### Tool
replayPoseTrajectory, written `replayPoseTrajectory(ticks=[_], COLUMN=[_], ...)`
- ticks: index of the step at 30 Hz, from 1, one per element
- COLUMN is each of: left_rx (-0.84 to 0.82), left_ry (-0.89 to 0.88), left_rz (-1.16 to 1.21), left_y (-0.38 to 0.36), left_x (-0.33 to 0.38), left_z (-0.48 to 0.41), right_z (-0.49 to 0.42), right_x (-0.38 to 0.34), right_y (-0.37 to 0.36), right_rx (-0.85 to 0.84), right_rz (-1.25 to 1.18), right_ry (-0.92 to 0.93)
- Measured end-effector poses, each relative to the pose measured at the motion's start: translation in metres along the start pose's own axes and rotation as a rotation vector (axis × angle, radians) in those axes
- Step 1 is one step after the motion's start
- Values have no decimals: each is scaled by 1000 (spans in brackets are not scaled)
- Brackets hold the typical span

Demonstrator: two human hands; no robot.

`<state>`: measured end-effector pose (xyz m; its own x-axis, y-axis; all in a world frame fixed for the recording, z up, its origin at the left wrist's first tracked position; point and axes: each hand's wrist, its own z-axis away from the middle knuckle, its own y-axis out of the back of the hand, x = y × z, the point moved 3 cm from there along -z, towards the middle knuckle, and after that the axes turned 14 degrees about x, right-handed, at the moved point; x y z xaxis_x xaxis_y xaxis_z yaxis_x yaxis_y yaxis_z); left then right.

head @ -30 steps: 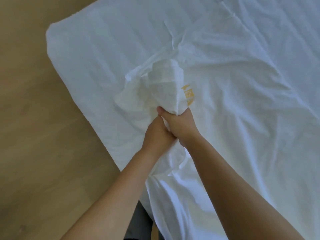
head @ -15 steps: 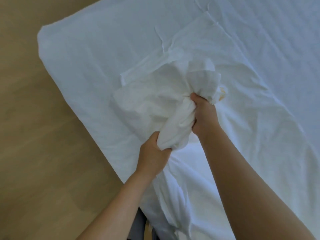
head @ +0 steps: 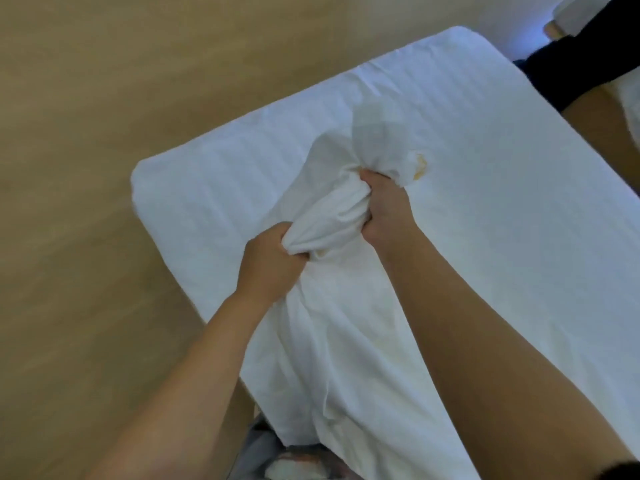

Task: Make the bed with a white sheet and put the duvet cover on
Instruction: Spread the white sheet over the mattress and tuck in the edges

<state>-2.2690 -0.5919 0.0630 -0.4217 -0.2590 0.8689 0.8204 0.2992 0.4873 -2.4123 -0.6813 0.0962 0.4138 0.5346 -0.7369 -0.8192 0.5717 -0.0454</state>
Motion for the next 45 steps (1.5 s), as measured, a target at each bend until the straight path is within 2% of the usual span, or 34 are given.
replayPoseTrajectory(ticks=[6,9,12,15,18,21,23,26,30,33,37,39,42,45], left_rx=[184,114,-58,-223,-375,-393,-355,-402,-339,-382,-529,-491,-258,-81], left_ry=[-146,-54,141,1,-138,-104,-38,115,413,569,561,548,481,297], left_rz=[61,41,-70,-279,-326,-199,-95,56,348,519,714,659,417,126], left_y=[56,51,33,9,-17,-22,-19,-17,-6,2,9,11,13,12], left_x=[56,56,43,36,25,8,0,-14,-23,-27,-23,-21,-21,-17], left_z=[-36,-33,-28,-12,14,29,34,40,43,44,43,42,36,31], right_z=[37,35,30,33,24,13,15,27,36,39,42,44,43,46], right_x=[-46,-48,-20,24,51,55,58,68,72,70,66,66,65,67], right_y=[-38,-35,-20,-3,13,28,36,43,43,37,29,26,25,23], right_rx=[-199,-243,-318,-351,-210,-90,-129,-224,-322,-355,-380,-406,-363,-330], right_rz=[-211,-255,20,377,484,439,442,540,617,632,623,632,563,485], right_ry=[68,94,31,-77,-79,22,87,192,315,284,256,259,249,242])
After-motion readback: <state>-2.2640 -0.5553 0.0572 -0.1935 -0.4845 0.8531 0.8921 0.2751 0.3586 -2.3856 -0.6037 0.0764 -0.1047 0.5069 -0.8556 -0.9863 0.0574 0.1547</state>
